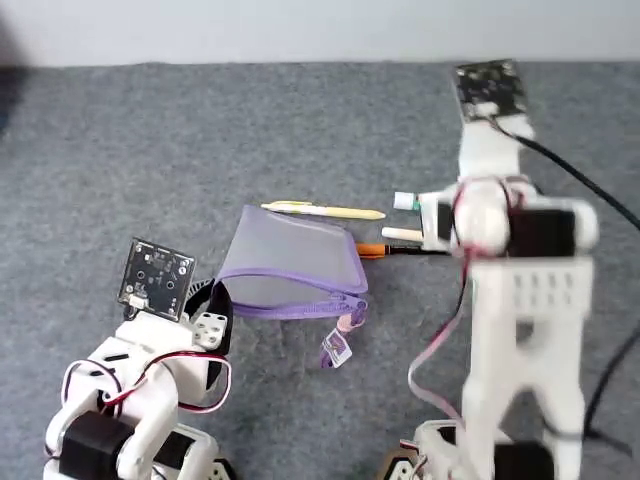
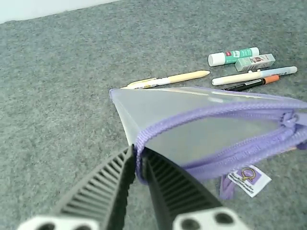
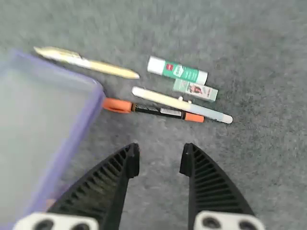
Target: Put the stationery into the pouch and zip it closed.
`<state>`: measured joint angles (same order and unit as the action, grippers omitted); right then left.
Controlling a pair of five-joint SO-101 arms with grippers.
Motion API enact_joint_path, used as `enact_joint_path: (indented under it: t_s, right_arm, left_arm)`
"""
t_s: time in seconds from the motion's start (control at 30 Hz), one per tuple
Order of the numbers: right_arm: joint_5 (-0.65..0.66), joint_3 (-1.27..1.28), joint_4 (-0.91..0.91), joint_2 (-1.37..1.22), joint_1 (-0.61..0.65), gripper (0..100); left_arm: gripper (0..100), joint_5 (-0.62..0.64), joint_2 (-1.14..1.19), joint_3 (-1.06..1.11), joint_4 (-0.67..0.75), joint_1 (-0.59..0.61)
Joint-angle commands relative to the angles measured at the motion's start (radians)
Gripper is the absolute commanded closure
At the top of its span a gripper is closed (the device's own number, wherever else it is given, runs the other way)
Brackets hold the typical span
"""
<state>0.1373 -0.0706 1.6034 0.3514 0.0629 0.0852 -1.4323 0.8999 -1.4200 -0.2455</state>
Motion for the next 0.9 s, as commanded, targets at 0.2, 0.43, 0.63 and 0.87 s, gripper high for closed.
enact_joint_path:
  t_s: [0.2, 0.43, 0.63, 0.87]
  right_arm:
    - [0.275, 0.0, -0.102, -0.355, 0.001, 82.7]
    - [0.428, 0.0, -0.142, -0.496, 0.038, 72.5]
    - [0.503, 0.002, -0.242, -0.596, 0.127, 77.8]
    - [0.557, 0.0, -0.355, -0.742, 0.147, 78.2]
  left_arm:
    - [99, -0.002, 0.009, -0.004, 0.0, 0.009]
    - [99, -0.006, 0.009, 0.019, 0.002, 0.008]
    - [99, -0.003, 0.014, 0.019, 0.002, 0.009]
    - [99, -0.006, 0.015, 0.019, 0.002, 0.009]
